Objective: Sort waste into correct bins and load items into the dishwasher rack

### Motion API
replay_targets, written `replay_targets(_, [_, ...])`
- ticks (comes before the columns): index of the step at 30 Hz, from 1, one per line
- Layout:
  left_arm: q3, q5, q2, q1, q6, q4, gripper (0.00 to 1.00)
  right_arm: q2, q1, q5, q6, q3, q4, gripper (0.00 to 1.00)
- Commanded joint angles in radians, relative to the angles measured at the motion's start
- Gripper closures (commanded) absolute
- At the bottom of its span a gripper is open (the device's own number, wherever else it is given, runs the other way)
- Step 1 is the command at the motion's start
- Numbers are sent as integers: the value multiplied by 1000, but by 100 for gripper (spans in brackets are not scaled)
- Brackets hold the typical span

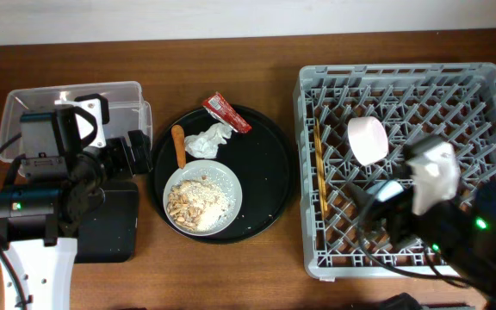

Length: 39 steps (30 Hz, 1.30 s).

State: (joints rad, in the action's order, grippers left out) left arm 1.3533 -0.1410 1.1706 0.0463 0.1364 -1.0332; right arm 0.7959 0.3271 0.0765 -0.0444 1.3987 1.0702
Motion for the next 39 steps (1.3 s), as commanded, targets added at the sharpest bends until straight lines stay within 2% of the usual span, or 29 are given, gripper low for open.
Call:
replay_targets(1, [10,8,-3,2,8,2,1,-122,-197,26,-30,-226,-129,2])
replay_targets(3, [10,8,-3,2,8,2,1,-242,-279,47,-30,-463,-282,2])
replay_targets(10, [10,8,-3,2,8,2,1,-663,-295,56,-26,-1086,-740,2])
replay_targets(13, [10,8,-3,2,8,2,1,-796,-295,56,-26,-1270,-874,2])
replay_targets(15, [10,8,-3,2,8,2,1,-793,-295,78,-26,-1374,-1006,2])
replay_targets(30, [10,-3,-3,2,11,3,0,-790,-295,85,-27,-1393,-1009,2])
replay_targets(31, [10,-127,-3,2,46,2,1,-790,-295,85,-27,-1393,-1009,2])
replay_targets(32, [10,-184,-3,2,47,-3,1,-790,-295,86,-27,-1393,-1009,2])
replay_targets(34, [-4,-204,12,-12,118,113,1,-790,-295,85,-27,-1393,-1008,2])
replay_targets(36, [-9,-200,85,-77,117,202,1,-790,-295,85,-27,-1393,-1009,2])
replay_targets(37, [-9,-176,177,-154,117,255,6,-790,-295,85,-27,-1393,-1008,2])
replay_targets(39, [-9,-23,341,-284,117,352,10,-790,-295,85,-27,-1393,-1008,2])
